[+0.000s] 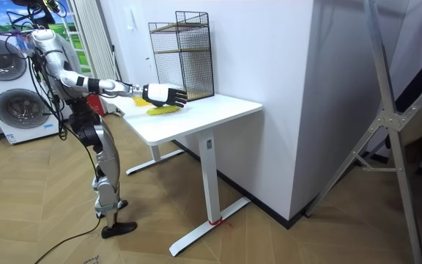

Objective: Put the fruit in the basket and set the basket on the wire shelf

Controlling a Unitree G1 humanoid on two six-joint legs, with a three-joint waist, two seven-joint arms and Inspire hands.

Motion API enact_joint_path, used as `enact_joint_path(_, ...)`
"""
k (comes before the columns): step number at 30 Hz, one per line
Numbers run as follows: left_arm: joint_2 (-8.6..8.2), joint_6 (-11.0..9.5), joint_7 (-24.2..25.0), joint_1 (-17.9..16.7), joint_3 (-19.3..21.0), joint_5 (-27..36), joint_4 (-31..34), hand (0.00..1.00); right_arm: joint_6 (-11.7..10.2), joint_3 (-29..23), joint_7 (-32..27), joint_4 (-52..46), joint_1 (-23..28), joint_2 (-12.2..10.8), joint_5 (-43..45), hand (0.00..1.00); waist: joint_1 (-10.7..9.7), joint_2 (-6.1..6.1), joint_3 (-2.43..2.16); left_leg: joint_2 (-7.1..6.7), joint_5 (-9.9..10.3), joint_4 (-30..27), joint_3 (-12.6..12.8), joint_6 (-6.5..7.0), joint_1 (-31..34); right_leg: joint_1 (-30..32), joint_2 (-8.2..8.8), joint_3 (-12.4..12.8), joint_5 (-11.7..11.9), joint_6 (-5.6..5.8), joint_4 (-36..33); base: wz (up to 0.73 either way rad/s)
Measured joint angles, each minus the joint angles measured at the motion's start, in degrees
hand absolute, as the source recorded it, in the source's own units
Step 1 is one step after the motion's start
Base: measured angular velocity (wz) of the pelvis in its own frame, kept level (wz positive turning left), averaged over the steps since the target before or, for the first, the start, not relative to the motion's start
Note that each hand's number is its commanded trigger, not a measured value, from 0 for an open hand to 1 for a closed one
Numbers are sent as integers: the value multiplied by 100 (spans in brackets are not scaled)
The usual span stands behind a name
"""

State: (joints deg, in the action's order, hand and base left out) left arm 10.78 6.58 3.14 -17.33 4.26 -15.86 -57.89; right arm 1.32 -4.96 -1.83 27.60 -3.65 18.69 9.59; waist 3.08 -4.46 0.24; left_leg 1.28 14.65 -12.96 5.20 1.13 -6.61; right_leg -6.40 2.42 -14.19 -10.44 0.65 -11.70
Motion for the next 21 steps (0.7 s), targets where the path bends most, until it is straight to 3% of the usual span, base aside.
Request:
enact_joint_path(3, 0, 0, 1, -4, 6, -1, -7, 0, 0, 0, 137, 0, 0, 0, 10, 0, 31, 27, -29, 0, 0, -23, 0, 1, 1, -14, 2, 0, 0, 0, -4, 0)
enact_joint_path(12, 13, -5, -5, 6, 6, 10, -143, 0, -17, 35, 330, 168, -2, -1, -9, 0, 31, 64, -7, 4, -1, 33, -31, 1, -71, -106, 7, -21, -2, 3, 15, 1)
enact_joint_path(21, 41, -15, -17, 6, 4, 7, -150, 0, -334, 47, 388, 810, -56, -18, -8, 0, 31, -98, -9, -10, 1, 20, -74, 0, -111, -193, -5, -31, -6, 9, 130, 3)
